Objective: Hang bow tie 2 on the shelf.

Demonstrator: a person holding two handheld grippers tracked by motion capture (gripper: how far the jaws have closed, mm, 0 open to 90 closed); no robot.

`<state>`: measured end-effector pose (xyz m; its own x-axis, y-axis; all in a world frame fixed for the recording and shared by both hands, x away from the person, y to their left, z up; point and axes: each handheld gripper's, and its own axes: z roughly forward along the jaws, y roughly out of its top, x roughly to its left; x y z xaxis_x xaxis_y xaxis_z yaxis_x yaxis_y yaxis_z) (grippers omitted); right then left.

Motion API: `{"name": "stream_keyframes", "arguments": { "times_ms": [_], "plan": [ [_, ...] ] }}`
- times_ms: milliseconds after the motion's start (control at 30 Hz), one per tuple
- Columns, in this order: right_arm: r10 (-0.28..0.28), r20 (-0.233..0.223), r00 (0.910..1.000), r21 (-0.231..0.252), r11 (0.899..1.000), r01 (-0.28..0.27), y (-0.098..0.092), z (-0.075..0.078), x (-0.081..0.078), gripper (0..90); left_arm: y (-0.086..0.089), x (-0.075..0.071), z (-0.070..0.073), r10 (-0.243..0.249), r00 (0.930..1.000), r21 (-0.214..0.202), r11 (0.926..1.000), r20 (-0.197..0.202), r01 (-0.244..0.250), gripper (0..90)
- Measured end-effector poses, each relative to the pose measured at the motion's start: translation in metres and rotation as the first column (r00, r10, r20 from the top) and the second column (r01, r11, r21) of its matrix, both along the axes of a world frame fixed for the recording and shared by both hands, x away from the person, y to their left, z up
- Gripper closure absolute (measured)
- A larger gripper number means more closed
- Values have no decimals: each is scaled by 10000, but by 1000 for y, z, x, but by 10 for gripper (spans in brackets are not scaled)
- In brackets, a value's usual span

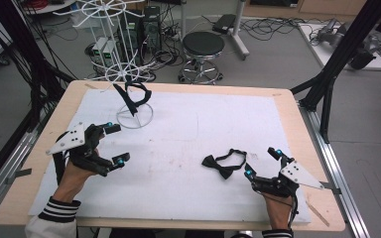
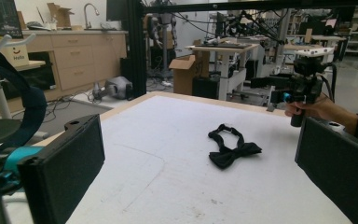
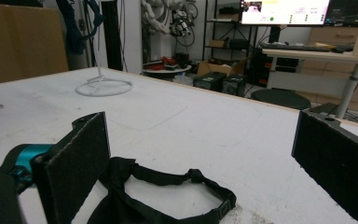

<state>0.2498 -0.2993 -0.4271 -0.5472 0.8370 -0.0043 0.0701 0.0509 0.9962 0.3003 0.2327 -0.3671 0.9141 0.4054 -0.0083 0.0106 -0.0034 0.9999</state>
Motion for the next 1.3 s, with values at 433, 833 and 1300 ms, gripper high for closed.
{"name": "stream_keyframes", "arguments": {
  "times_ms": [433,833,1300],
  "plan": [
    [777,-797,9938,-677,9942,-832,0,20,17,35,-2,-1,-4,-189,9998,109,9998,-51,189,17],
    [1857,-1961,9628,-1475,9651,-2162,2,42,35,35,-4,2,-9,-207,9996,410,9989,-184,215,18],
    [2541,-3484,9023,-2685,8952,-3558,12,58,49,35,-10,3,-14,-296,9996,867,9958,-48,299,18]
  ]
}}
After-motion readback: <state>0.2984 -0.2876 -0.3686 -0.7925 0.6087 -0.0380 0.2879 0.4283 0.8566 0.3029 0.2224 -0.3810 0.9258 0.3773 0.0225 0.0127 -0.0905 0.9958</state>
